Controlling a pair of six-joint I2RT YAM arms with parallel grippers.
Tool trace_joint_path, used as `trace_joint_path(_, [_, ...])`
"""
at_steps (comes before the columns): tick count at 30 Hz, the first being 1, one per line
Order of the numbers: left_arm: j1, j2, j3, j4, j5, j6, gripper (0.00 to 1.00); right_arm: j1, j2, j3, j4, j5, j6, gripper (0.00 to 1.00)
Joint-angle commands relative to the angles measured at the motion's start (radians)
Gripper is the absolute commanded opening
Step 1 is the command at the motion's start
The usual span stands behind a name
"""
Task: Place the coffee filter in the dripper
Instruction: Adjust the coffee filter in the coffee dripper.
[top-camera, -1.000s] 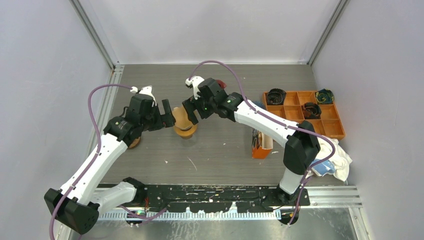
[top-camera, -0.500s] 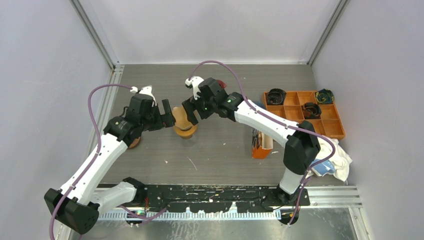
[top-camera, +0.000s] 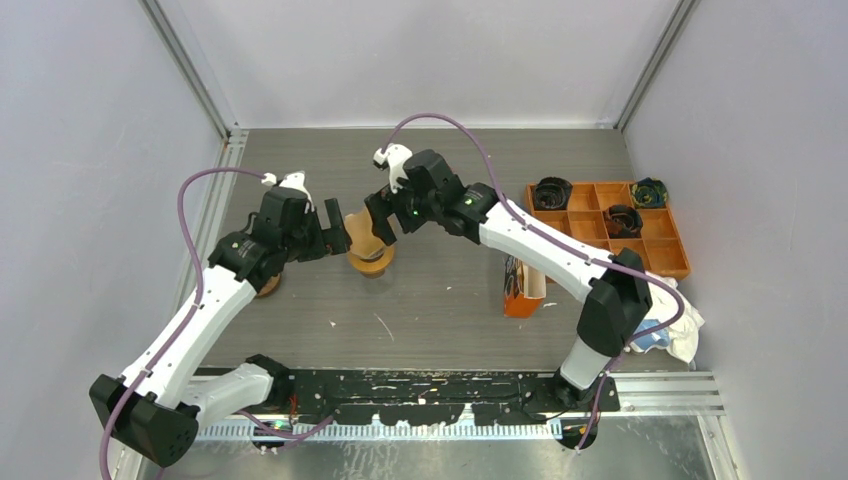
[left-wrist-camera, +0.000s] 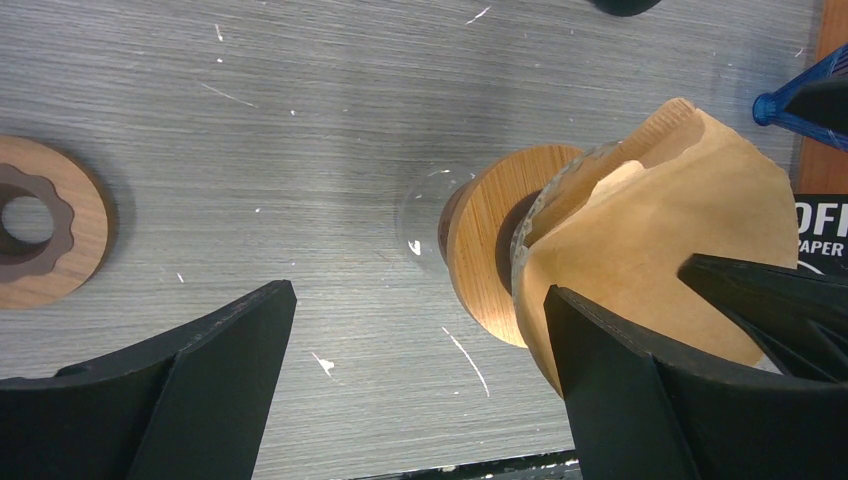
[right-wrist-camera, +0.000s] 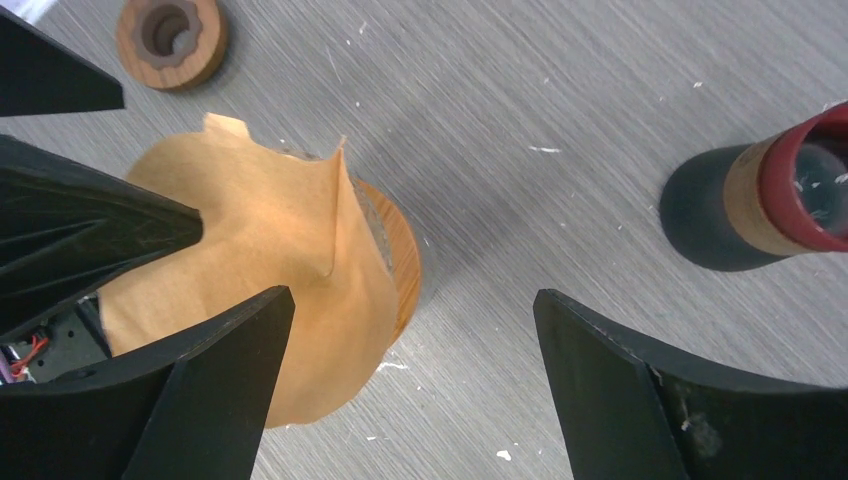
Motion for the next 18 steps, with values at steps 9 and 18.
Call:
trace_joint_path(9, [0.006, -0.018, 0.05, 0.027, 0.003, -0.012, 0.99, 0.001, -0.159, -0.059, 0.174, -0.049, -0.02, 0.98])
trace_joint_path(18, [0.006, -0.062, 0.074, 0.015, -0.01, -0.017, 0.99, 0.001, -0.277, -0.196, 0.286, -0.028, -0.029, 0.98])
